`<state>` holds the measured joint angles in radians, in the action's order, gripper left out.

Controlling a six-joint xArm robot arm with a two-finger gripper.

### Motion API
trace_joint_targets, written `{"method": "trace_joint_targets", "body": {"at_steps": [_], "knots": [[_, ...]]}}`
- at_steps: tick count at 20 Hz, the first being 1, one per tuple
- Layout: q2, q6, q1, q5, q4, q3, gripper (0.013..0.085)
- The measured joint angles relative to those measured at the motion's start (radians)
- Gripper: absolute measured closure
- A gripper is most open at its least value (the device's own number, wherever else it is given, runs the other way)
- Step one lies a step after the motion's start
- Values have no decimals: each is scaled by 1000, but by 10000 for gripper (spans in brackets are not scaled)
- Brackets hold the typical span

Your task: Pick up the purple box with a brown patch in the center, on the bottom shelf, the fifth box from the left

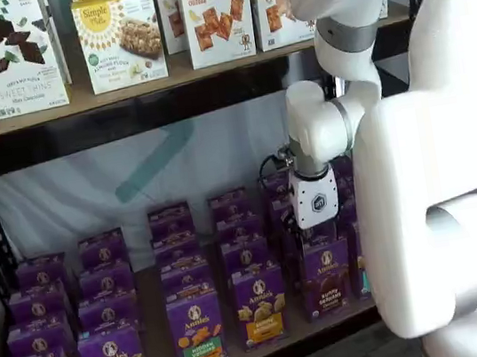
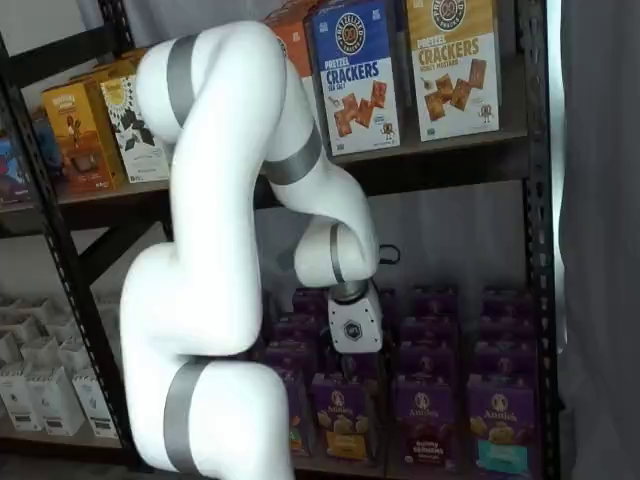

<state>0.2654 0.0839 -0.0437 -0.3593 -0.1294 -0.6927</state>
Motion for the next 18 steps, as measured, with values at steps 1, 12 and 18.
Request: {"method": "trace_joint_targets", "body": {"at_steps": [1,12,18], "knots": [[18,-8,-5,9,3,-12,130],[179,-84,-46,53,41,-148,130],[278,-124,-69,52,59,-254,130]]}}
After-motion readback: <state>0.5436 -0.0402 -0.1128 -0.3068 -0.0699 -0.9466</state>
